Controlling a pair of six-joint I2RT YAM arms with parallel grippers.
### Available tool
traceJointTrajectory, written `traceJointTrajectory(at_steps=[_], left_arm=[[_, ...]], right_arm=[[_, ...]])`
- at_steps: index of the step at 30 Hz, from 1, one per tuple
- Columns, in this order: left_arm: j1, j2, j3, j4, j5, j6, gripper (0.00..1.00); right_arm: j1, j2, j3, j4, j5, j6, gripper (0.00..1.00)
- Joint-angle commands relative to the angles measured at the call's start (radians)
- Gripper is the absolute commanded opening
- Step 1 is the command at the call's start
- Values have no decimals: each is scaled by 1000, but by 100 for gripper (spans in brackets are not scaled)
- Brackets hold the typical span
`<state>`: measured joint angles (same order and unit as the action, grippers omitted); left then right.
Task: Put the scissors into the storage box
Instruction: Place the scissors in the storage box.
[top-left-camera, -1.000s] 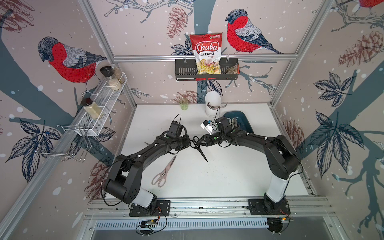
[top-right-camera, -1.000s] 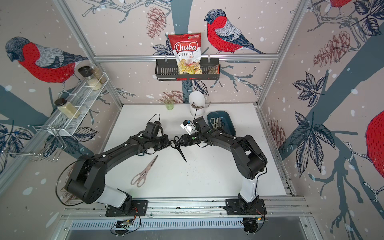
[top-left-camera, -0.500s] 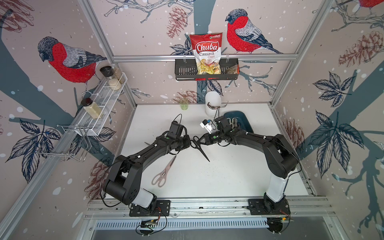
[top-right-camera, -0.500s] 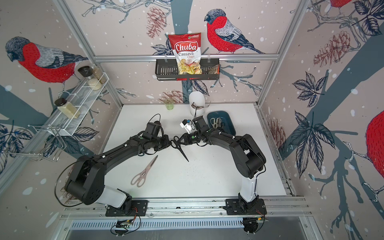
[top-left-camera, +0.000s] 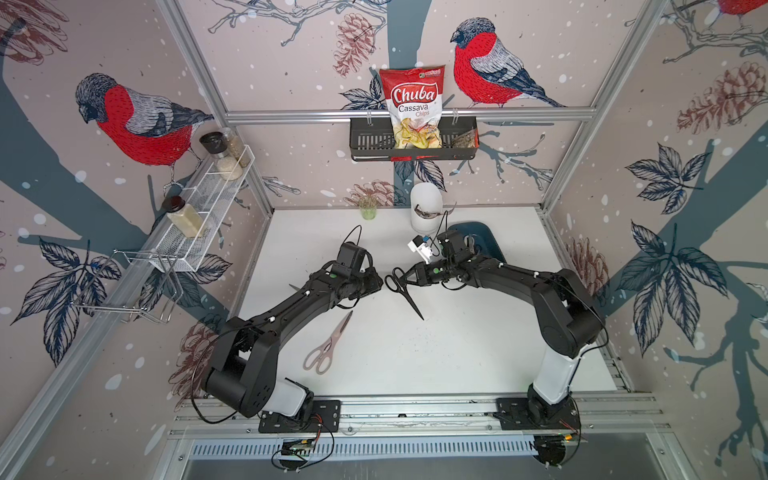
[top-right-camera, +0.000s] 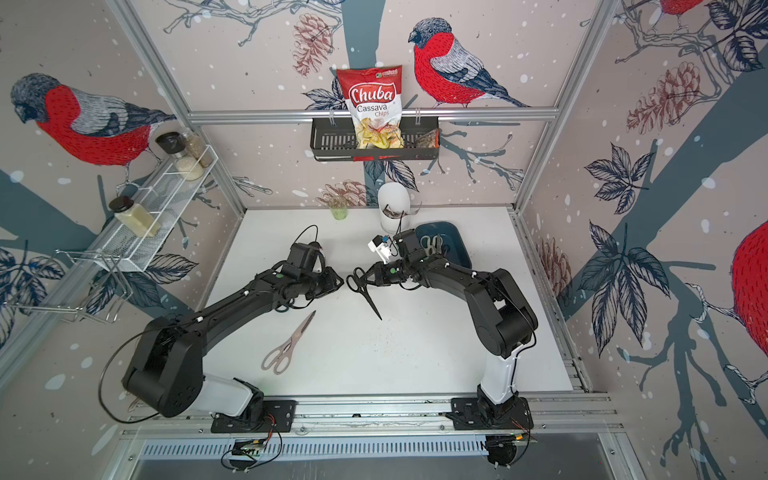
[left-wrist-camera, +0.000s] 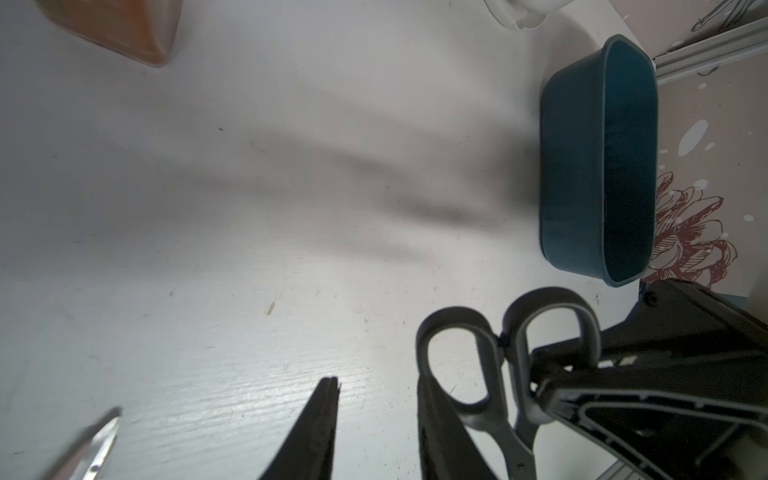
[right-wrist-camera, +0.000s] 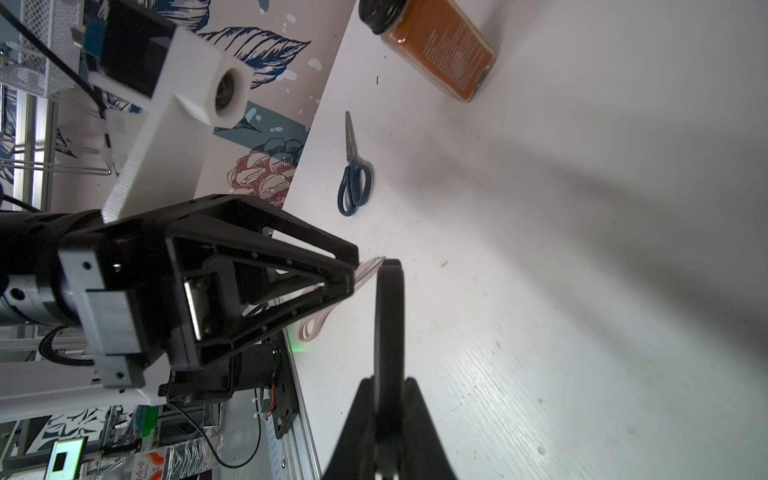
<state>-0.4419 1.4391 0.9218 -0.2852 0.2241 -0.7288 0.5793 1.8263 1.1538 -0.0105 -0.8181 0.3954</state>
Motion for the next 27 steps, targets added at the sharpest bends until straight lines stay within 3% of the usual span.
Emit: traceJointTrajectory(at_steps=[1,10,17,22,27], left_arm=[[11,-32,-9,-20,-50,4,39],[113,-126,-121,23,-51,-32,38],[124,-140,-203,33,-64,-55,37],[124,-130,-221,59,-46,-79,37],[123,-123,-210,59,-53,-84,37]], right_arm=[[-40,-36,-15,11,1,-9,0],[-282,-122,-2,-118,142,-72,0],[-481,-124,31,-125,281,-56,0],[-544,-66,80,-106,303,-52,0],[-538,10,163,-118,297,-72,0]])
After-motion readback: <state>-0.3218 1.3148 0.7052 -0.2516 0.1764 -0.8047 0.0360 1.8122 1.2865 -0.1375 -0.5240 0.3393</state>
